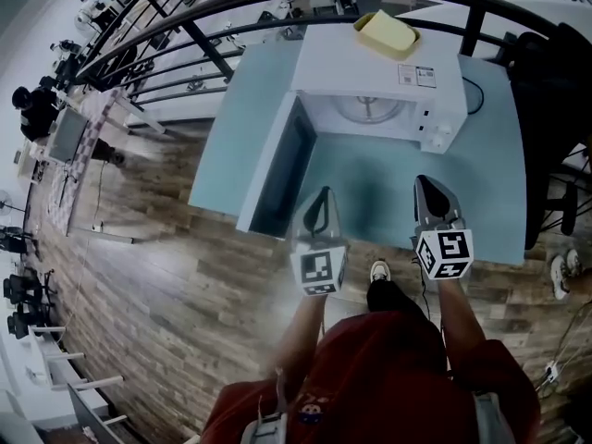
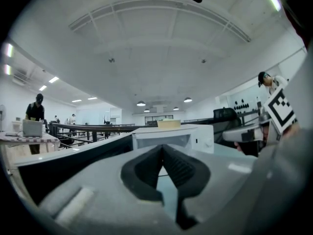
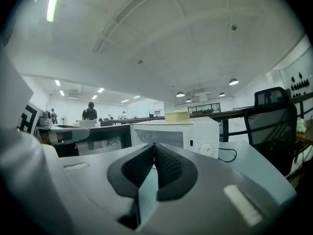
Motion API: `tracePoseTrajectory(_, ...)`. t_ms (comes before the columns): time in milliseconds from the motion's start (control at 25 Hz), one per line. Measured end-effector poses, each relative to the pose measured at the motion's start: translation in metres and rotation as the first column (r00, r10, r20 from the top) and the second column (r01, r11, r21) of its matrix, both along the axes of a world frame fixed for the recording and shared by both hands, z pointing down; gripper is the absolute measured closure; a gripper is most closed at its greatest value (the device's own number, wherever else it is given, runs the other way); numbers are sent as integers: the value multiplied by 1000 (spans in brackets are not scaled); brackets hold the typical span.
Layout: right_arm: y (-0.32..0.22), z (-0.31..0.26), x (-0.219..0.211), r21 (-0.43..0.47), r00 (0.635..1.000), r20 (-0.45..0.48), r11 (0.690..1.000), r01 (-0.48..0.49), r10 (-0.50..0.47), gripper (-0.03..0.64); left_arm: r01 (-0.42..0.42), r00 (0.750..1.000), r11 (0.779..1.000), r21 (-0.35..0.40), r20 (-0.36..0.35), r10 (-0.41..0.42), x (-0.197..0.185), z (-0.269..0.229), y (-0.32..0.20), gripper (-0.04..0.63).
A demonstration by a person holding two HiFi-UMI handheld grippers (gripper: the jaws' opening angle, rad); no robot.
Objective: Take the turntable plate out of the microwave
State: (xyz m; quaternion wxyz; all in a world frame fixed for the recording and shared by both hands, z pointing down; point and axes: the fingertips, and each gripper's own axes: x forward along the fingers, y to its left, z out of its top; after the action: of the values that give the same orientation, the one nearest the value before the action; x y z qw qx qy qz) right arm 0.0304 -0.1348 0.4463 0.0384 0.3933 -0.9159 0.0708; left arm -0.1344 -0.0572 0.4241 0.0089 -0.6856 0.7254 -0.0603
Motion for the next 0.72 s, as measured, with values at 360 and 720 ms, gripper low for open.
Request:
tracePoseTrajectory(360,-76,17,-13,-39,1000,17,999,17,-16,617,-4,1000,1000,2,14,4,-6,5,-82,595)
tracePoseTrajectory(720,-118,33,-36,-85,999,25,995,43,-41,617,-11,999,1000,-6,31,11,-15,8,-127,595)
